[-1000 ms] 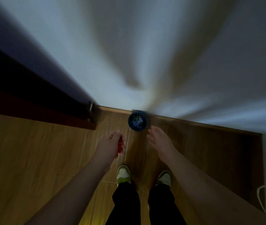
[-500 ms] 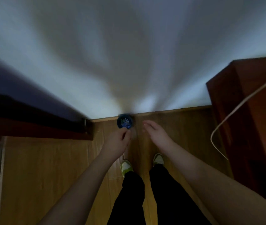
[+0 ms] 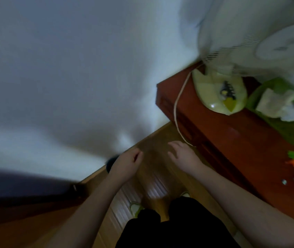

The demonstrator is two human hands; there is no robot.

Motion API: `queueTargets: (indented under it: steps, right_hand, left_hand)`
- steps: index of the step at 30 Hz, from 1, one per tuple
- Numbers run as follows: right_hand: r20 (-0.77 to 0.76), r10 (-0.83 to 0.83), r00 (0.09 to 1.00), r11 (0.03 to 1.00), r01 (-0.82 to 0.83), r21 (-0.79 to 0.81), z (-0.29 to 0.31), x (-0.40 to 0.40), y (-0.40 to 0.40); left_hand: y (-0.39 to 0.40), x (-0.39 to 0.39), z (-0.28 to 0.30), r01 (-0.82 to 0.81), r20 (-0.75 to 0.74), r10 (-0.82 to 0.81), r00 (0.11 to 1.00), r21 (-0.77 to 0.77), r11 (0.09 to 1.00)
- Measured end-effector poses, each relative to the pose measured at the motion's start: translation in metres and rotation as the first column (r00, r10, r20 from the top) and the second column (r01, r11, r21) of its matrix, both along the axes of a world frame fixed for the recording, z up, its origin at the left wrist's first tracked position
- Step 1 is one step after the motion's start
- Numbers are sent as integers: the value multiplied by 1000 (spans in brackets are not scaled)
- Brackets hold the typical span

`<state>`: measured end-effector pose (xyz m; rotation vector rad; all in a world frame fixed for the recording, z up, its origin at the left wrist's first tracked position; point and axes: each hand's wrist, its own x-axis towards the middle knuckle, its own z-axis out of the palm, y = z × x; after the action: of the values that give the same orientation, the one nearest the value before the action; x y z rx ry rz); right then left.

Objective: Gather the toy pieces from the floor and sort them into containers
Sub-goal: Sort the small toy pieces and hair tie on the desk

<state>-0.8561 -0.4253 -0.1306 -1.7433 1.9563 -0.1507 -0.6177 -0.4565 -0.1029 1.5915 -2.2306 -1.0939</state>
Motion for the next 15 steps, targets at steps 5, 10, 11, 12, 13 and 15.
queueTargets:
  steps: [5, 10, 11, 12, 13, 15]
  right_hand:
    - [-235, -99, 967, 993, 82, -82, 19, -63, 54]
    - [-270, -259, 927, 966, 254, -54, 28, -127, 116]
    - [-263, -278, 924, 960, 277, -42, 29, -140, 130]
    - [-258, -292, 921, 955, 293, -33, 29, -153, 145]
    - [-257, -305, 917, 951, 307, -31, 29, -163, 157]
    - [-255, -344, 904, 937, 348, -33, 31, -187, 184]
  left_hand:
    - [5, -60, 20, 231, 83, -223, 971, -95, 968]
    - [23, -138, 35, 503, 281, -453, 846, -140, 853]
    - [31, -154, 38, 527, 289, -473, 832, -148, 837]
    - [40, -171, 40, 547, 287, -492, 822, -158, 822]
    - [49, -184, 43, 564, 282, -508, 814, -171, 808]
    - [69, -214, 47, 607, 280, -550, 787, -192, 771]
